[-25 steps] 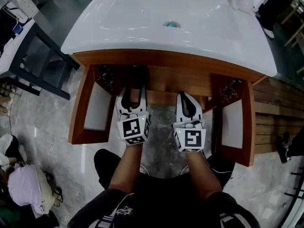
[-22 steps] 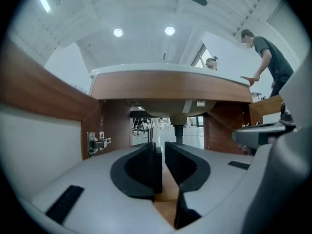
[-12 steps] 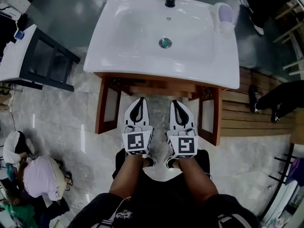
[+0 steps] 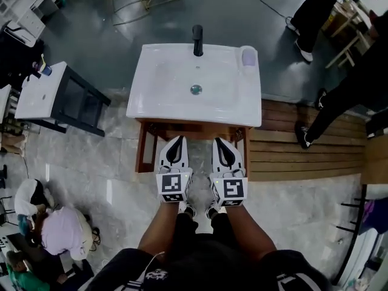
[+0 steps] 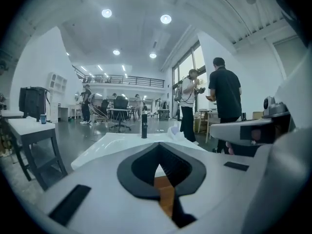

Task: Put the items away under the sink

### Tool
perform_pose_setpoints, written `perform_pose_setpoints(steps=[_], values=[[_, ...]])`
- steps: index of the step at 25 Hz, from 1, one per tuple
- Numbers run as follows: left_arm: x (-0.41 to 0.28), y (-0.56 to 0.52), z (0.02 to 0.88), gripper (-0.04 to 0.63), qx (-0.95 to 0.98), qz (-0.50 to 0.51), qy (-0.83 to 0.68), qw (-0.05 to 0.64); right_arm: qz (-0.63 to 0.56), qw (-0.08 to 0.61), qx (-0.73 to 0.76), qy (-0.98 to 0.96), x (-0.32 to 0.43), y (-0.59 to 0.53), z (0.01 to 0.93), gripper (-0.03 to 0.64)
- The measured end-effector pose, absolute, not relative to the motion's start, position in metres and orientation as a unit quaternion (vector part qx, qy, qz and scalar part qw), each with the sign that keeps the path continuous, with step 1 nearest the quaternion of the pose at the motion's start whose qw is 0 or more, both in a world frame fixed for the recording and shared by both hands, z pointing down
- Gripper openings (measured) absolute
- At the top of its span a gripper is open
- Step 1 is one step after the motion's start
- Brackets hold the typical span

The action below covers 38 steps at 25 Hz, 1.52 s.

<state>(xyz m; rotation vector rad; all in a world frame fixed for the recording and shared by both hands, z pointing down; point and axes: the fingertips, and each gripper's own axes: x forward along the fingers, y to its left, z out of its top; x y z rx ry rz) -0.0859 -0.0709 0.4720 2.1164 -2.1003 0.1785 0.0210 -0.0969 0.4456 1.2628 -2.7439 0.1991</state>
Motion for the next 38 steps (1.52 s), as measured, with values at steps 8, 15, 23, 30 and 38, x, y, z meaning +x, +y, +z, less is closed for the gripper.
perform_pose_setpoints(steps=[8, 15, 23, 30, 38], values=[[-0.056, -0.06, 0.41, 0.006, 0.705, 0.081, -0.701, 0.076, 0.065, 0.05, 0.417, -0.905, 0.063, -0.1, 0.38, 0.026], [-0.029, -0.062, 0.398, 0.006, 0.706, 0.081, -0.7, 0.07, 0.042, 0.047, 0.397, -0.916, 0.091, -0.091, 0.367, 0.026], [-0.024, -0.112, 0.392, 0.006, 0.73, 0.072, -0.677, 0.061, 0.033, 0.05, 0.409, -0.91, 0.085, -0.129, 0.361, 0.026], [-0.057, -0.177, 0.39, 0.006, 0.753, 0.061, -0.65, 0.08, 0.015, 0.05, 0.417, -0.907, 0.047, -0.183, 0.349, 0.026], [-0.096, -0.245, 0.385, 0.006, 0.789, 0.068, -0.606, 0.073, 0.013, 0.053, 0.449, -0.892, 0.003, -0.239, 0.344, 0.026]])
